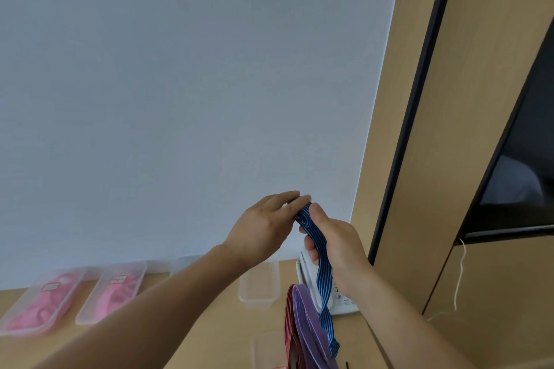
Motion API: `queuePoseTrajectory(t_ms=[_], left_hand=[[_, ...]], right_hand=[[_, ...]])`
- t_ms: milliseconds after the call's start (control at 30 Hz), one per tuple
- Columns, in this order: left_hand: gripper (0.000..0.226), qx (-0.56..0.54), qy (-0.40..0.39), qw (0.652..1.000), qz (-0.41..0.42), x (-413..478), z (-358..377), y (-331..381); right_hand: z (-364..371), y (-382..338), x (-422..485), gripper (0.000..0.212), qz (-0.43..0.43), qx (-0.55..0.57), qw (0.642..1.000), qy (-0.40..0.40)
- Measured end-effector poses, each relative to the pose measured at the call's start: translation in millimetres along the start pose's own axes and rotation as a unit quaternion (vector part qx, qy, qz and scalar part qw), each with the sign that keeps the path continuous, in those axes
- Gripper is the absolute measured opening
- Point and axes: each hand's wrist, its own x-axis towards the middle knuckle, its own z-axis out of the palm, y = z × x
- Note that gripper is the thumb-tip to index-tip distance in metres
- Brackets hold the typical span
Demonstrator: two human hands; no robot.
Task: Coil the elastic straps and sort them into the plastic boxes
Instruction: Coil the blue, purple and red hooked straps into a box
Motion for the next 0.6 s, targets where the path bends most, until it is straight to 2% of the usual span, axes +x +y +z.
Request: queuePoseTrajectory(t_ms=[33,67,100,133,167,200,233,300,467,600], left_hand=[[0.058,-0.091,-0.025,0.990,-0.102,1,-1,3],[0.059,-0.207,-0.063,0.949,-0.229,4,-3,7],[0.056,-0.334,-0.103,0.869,-0.351,9,-7,9],[0.052,-0.439,-0.128,0.774,-0.438,16,-11,10],[0.051,-0.505,-0.154,0.703,-0.477,21,-13,10],[0.050,-0.537,-0.185,0.672,-0.475,24,-16,11],[0.047,-0.554,-0.208,0.669,-0.450,25,-17,13],[0.037,-0.573,-0.216,0.684,-0.397,25,-18,17],[0.030,-0.539,-0.114,0.725,-0.414,33,-13,16],[0.025,-0.472,-0.068,0.783,-0.400,37,-11,9]], right_hand=[[-2,0,0,0.059,-0.009,0.005,1.000,0.001],[-3,0,1,0.060,-0.020,0.009,1.000,0.002],[-4,-1,1,0.062,-0.032,0.012,0.999,0.002],[-5,-1,1,0.063,-0.043,0.012,0.999,0.000],[-5,0,1,0.061,-0.053,0.008,0.999,-0.003],[-4,1,1,0.057,-0.061,0.000,0.998,-0.007],[-3,2,0,0.052,-0.069,-0.009,0.998,-0.010],[-2,3,-1,0.045,-0.080,-0.011,0.997,-0.013],[-7,7,0,0.045,-0.062,0.000,0.998,0.005],[-11,10,2,0.035,-0.044,-0.015,0.999,-0.013]])
